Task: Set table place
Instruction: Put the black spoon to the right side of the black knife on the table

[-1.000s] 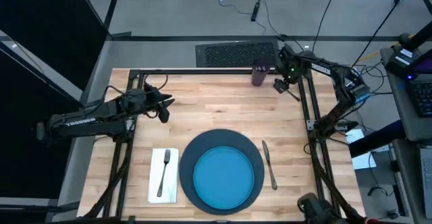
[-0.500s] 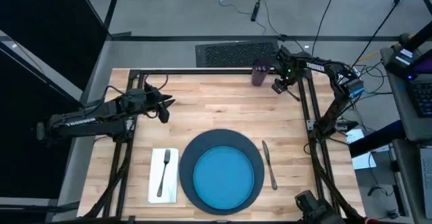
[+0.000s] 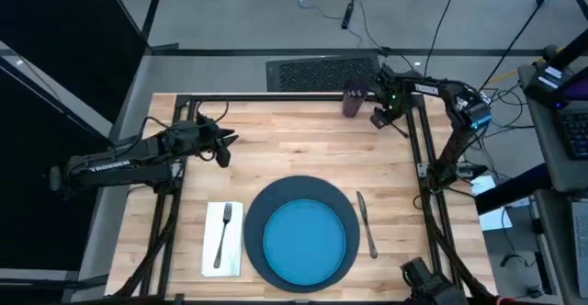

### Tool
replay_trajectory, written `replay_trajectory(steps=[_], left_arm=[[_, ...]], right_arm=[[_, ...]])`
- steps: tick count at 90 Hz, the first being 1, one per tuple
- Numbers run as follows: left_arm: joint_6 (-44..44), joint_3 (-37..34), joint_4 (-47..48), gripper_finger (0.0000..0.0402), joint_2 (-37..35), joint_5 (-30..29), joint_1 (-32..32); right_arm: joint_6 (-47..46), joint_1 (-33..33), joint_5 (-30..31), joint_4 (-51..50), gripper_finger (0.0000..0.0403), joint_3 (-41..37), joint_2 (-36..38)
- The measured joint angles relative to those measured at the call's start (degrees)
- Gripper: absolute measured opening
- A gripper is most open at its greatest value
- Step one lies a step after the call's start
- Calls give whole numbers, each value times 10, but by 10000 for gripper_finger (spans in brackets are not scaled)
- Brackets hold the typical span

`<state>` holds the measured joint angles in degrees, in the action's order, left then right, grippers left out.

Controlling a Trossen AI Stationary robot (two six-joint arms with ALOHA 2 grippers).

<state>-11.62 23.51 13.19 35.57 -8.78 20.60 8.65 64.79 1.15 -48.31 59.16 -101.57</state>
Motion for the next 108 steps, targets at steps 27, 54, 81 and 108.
replay_trajectory(steps=[27,54,81,108], left_arm=[[1,0,2,97,0,0,0],[2,0,2,97,0,0,0],[1,0,3,97,0,0,0],[1,0,3,97,0,0,0]], right_arm=[[6,0,12,-2,102,0,-1],[2,1,23,-10,5,0,-1],[-24,1,23,-19,1,0,-1],[-63,-23,36,-92,0,45,20]])
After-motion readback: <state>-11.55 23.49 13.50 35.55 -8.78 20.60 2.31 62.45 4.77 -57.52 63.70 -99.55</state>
